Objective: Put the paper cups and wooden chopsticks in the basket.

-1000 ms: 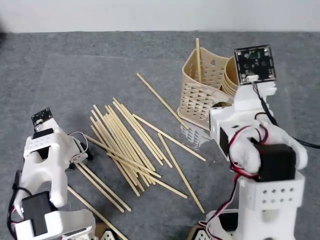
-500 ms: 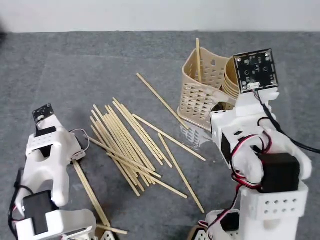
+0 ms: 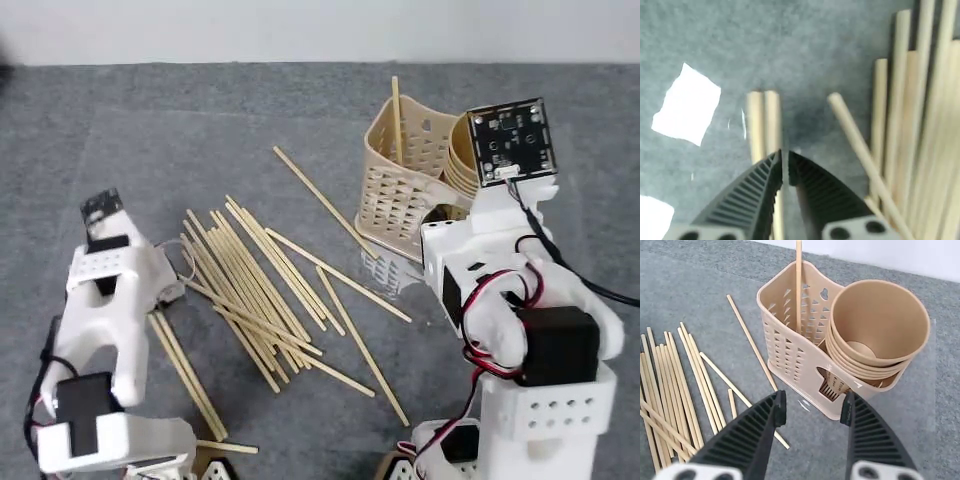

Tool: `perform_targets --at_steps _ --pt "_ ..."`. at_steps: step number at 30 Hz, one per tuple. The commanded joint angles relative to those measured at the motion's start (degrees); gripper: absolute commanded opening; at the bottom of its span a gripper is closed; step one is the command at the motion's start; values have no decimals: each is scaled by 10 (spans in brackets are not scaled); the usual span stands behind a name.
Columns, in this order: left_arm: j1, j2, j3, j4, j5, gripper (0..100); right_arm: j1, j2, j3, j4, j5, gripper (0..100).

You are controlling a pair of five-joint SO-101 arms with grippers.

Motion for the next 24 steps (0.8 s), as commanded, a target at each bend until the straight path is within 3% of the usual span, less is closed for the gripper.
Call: perform_targets --at_steps 1,8,11,19,24 --pt "3 -10 -112 72 4 11 7 -8 -3 -4 7 198" --pt "-47 -10 -291 166 3 11 3 -8 -3 21 7 198" --pt "-55 -10 -341 212 -37 11 5 -8 -3 37 5 198" --pt "-48 -4 -330 261 -72 11 7 -8 -3 48 7 198" --pt "33 -4 -275 260 -70 28 7 -9 -3 50 7 198"
